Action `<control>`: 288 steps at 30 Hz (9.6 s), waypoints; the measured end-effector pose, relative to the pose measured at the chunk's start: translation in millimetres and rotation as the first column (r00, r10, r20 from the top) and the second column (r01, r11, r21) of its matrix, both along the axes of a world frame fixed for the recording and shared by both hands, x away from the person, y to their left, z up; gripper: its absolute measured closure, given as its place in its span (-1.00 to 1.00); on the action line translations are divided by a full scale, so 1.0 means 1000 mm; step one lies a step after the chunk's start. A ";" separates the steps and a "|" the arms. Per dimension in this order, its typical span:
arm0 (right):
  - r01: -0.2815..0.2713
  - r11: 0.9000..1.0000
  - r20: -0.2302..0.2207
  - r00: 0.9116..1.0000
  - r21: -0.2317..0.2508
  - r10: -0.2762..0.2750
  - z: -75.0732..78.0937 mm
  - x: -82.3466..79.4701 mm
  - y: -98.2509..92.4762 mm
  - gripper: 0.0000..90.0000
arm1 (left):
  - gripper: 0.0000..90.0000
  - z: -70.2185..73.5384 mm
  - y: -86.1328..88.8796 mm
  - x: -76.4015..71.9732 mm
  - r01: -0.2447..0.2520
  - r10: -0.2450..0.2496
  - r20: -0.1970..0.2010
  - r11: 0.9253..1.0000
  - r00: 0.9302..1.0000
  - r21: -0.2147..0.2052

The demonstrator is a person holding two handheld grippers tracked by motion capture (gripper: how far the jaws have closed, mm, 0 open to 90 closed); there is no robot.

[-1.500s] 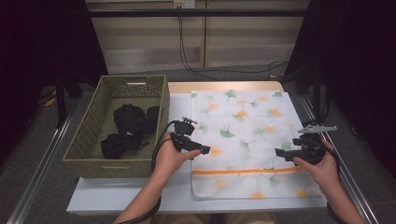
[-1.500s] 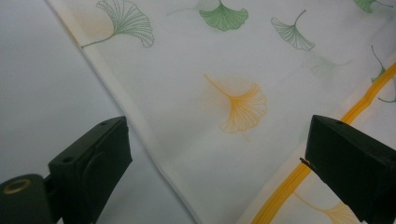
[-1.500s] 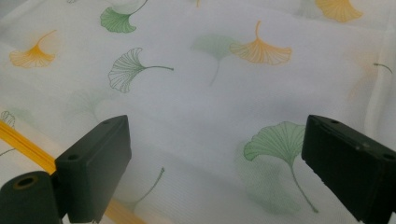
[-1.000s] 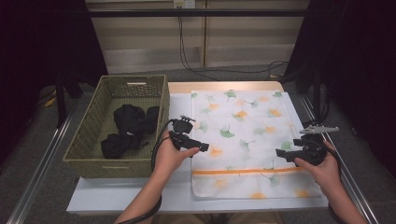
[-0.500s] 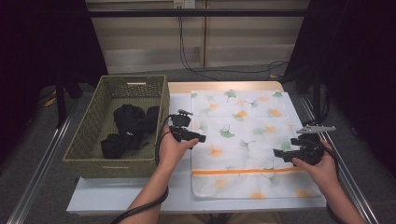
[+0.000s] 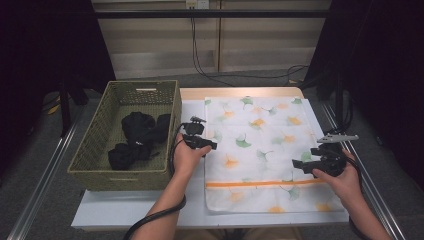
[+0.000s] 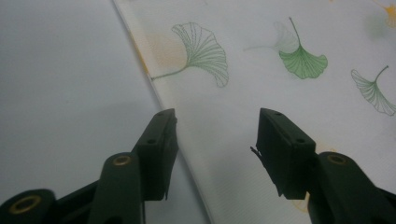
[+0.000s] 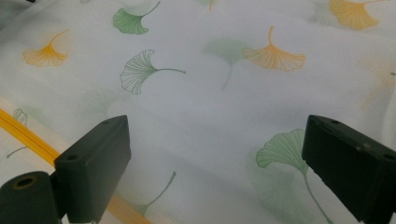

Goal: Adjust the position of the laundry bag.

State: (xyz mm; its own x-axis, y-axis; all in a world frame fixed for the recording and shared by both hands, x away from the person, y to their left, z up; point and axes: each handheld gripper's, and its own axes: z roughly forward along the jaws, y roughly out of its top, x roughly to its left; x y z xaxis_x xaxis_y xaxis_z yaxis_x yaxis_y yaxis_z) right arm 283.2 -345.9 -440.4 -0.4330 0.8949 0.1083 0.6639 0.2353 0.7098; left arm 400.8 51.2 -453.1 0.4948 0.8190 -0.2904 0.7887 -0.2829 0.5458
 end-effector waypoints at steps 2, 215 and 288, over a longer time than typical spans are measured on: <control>-0.003 1.000 -0.004 1.000 -0.002 0.003 0.000 0.000 0.000 -0.83 | 0.09 -0.002 0.001 0.002 0.001 -0.001 -0.006 1.000 1.000 0.005; 0.048 0.987 -0.106 0.992 -0.152 -0.065 -0.025 -0.065 0.002 0.58 | -0.68 0.014 -0.006 -0.049 0.204 -0.200 0.048 0.974 0.979 -0.097; 0.040 0.966 -0.161 0.987 0.256 0.002 0.000 -0.046 -0.017 0.92 | -0.68 0.020 -0.059 -0.071 0.390 -0.389 0.036 0.906 0.920 -0.168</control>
